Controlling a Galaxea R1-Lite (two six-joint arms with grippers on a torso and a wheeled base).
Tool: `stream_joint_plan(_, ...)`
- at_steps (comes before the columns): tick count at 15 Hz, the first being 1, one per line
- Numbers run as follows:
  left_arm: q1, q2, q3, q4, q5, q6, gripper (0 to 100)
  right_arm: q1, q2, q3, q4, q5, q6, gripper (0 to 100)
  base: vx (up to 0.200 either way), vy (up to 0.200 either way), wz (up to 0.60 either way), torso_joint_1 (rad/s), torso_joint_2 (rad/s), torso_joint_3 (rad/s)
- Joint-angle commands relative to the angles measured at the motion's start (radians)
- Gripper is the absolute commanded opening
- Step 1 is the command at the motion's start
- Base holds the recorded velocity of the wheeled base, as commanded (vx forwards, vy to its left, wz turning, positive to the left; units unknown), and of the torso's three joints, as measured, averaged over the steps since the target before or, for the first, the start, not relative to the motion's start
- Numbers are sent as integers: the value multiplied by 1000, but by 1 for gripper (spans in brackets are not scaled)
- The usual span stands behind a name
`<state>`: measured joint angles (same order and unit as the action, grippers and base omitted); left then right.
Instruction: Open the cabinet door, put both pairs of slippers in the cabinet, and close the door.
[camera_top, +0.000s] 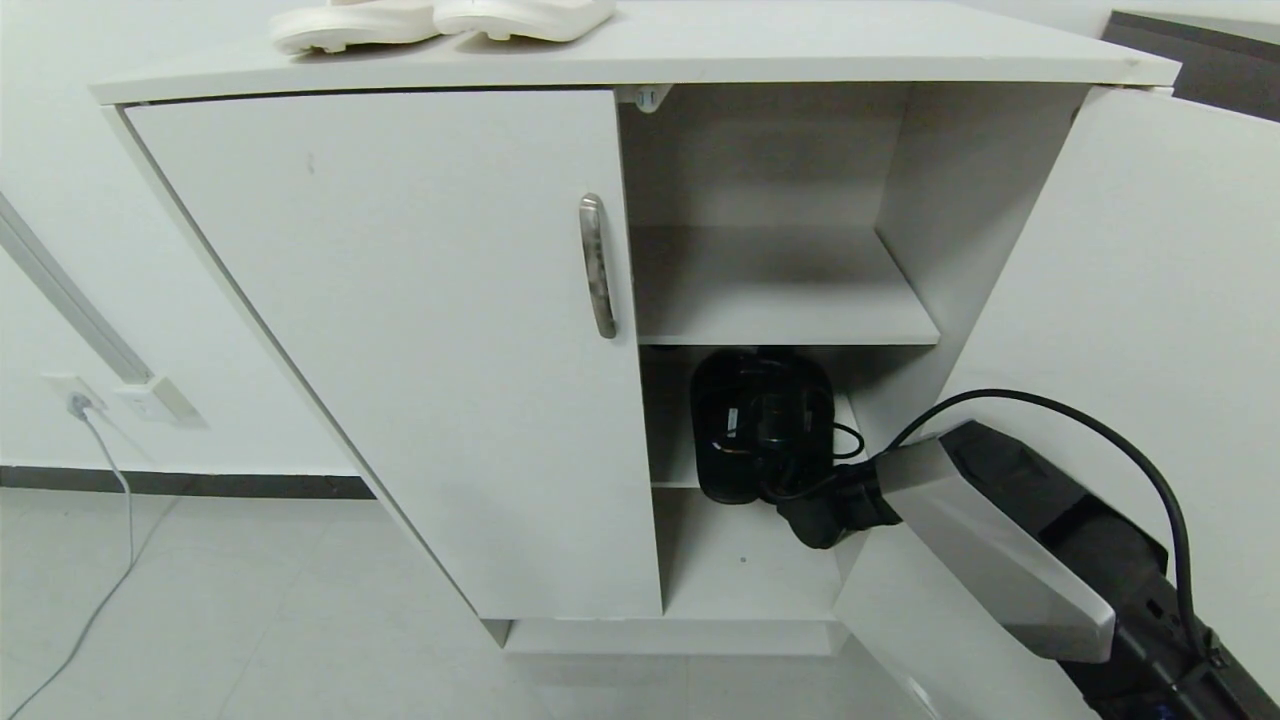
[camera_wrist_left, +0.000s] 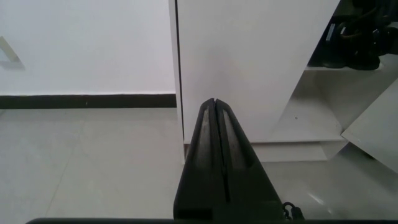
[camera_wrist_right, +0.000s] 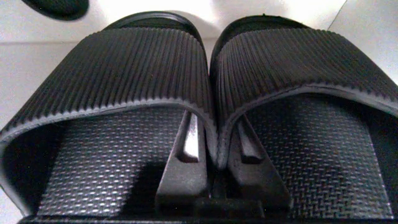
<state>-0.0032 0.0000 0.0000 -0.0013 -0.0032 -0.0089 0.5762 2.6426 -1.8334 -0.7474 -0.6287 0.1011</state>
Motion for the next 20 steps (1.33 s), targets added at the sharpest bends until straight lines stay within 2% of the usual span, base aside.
stream_joint_plan(1,0,2,0,0,0,0,0,1,10,-3,-1,0,0,0,0,0,0,0,0,0)
stream_joint_plan(14,0,2,0,0,3,-2,0,-2,22,-1,-4,-2,-1,0,0,0,0,0,0,0)
stream_joint_plan(15,0,2,0,0,3,-2,0,-6,22,-1,-4,-2,-1,100,0,0,0,0,0,0)
stream_joint_plan(20,0,2,0,0,3,-2,0,-4,14,25,-4,-6,-4,100,0,0,0,0,0,0)
